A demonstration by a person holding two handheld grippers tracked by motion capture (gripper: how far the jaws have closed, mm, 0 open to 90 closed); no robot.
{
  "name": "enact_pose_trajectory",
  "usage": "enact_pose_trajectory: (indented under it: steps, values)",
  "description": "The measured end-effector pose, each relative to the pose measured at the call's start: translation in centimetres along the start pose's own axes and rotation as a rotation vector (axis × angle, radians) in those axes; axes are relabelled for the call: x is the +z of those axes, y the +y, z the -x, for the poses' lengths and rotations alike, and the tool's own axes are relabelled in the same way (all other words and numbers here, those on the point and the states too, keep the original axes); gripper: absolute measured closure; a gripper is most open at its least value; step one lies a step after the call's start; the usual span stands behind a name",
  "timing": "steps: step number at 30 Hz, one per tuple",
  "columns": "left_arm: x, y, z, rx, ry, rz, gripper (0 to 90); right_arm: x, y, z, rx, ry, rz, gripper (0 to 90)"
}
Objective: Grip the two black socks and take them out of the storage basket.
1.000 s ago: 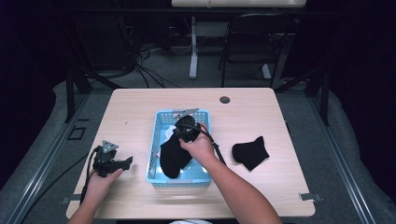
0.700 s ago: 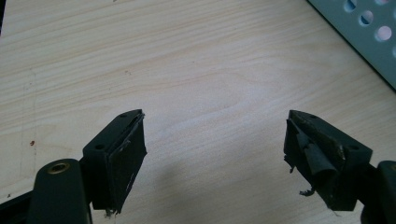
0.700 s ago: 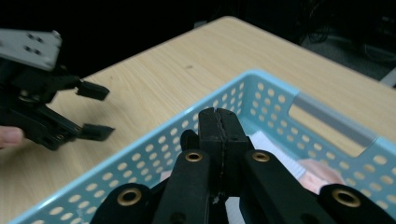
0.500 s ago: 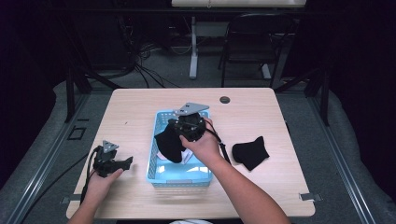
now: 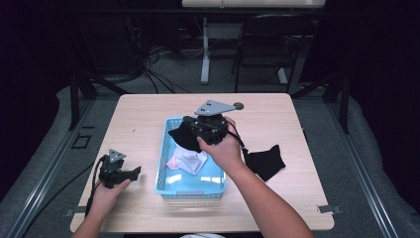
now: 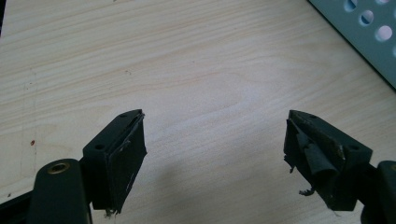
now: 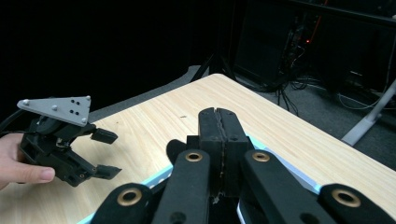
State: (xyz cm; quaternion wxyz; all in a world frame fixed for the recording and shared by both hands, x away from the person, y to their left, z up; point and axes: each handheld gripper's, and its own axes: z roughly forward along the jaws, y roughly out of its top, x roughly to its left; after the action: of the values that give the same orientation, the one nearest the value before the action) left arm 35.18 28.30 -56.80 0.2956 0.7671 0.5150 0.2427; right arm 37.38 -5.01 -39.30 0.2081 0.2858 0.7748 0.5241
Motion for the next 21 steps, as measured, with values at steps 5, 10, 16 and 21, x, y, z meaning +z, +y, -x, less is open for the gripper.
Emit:
enact_pose_trajectory:
  steps: [5,10,16,21]
  values:
    - [0.0,0.0,0.0,0.000,0.000,0.000,20.8,-1.0,0.1,0.4,0.008,-0.007,0.018,90.0]
    - [0.0,0.0,0.0,-0.003,0.000,0.001,20.8,-2.8,0.2,1.2,0.016,-0.028,0.044,90.0]
    - [0.0,0.0,0.0,0.001,0.001,0.000,20.8,-5.9,0.1,2.3,0.021,-0.072,0.078,90.0]
    - [0.0,0.0,0.0,0.000,0.002,-0.001,20.8,-9.7,-0.5,3.9,0.039,-0.141,0.116,90.0]
